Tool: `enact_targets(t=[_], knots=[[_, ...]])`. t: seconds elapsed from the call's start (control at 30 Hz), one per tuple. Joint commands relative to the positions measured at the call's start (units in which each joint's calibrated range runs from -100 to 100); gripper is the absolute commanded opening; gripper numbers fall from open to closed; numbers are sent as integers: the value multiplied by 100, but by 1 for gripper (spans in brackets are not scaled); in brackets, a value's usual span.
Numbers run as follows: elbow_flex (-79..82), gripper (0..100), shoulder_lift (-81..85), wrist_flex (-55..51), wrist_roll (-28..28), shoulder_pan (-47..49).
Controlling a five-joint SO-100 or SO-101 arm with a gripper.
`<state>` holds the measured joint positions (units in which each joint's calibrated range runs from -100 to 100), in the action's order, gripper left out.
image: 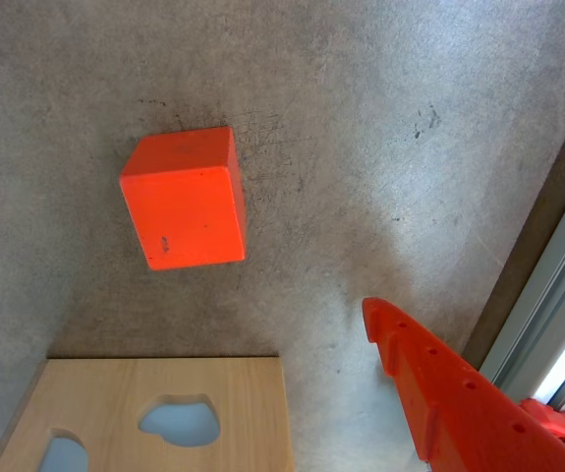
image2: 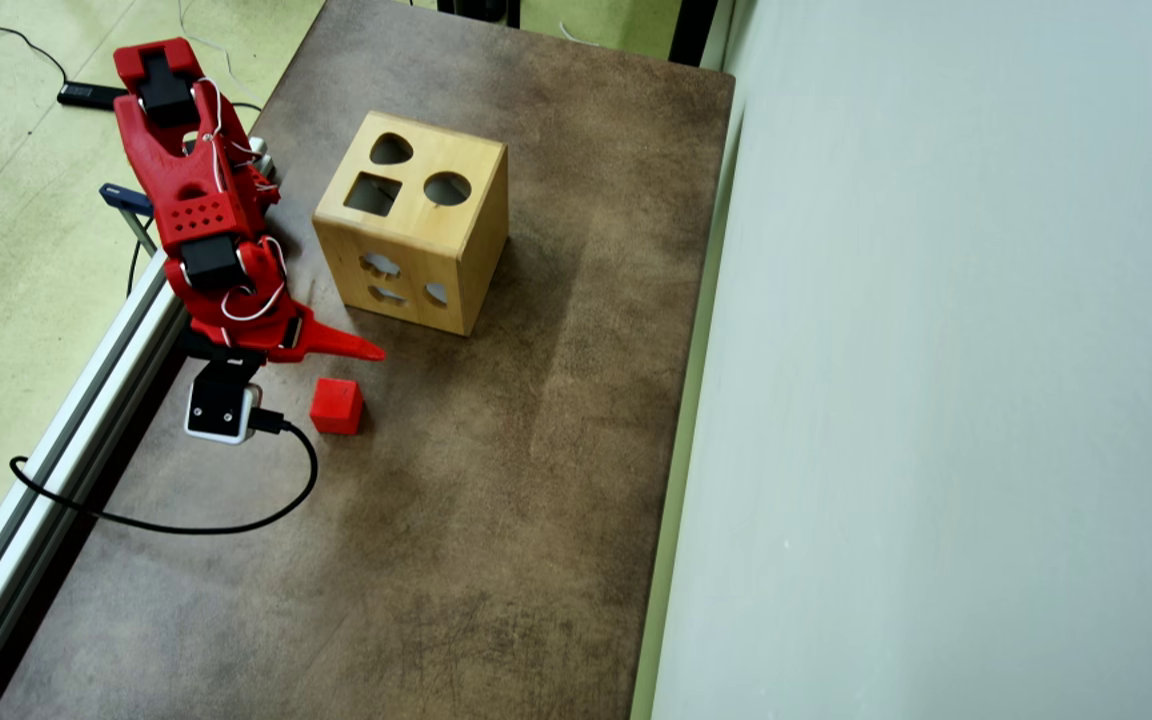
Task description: Pick and place the red cube on the square hole
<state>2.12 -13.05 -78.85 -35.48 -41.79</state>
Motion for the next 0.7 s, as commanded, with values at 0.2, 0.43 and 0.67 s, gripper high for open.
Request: enact_targets(t=[0.2, 0.43, 0.67], knots=[[-185, 67, 44, 65, -44, -4], [-185, 67, -143, 65, -49, 70], [-293, 67, -1103, 290, -49, 70]])
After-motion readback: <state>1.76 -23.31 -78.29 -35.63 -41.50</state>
